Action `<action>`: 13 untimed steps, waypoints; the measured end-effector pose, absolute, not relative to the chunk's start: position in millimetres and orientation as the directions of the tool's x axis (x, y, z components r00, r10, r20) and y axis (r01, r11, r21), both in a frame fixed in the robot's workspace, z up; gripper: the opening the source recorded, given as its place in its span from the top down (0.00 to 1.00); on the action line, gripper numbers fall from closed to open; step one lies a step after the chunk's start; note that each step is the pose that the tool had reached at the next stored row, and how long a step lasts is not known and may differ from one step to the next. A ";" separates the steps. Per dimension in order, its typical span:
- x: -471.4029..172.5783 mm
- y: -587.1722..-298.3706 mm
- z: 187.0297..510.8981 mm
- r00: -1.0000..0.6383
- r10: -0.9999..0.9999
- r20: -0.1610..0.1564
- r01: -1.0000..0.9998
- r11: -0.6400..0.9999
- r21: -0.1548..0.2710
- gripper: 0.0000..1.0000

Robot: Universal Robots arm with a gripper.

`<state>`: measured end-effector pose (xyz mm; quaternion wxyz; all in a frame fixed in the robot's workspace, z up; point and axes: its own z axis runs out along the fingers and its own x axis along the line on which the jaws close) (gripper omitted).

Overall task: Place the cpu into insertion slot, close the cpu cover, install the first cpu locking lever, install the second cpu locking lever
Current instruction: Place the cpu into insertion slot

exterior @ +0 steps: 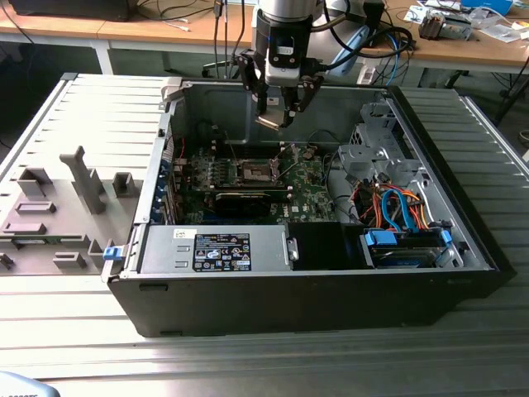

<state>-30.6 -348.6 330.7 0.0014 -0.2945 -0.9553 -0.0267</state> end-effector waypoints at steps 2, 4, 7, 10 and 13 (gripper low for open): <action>-30.6 -348.6 330.7 -0.825 0.564 0.018 0.564 0.824 0.050 0.45; -30.6 -348.6 330.7 -0.824 0.566 0.018 0.566 0.823 0.050 0.45; -30.7 -348.6 330.5 -0.819 0.574 0.018 0.574 0.817 0.050 0.45; -30.6 -348.6 330.5 -0.818 0.575 0.018 0.576 0.816 0.050 0.45; -30.7 -348.6 330.5 -0.817 0.577 0.018 0.577 0.815 0.050 0.45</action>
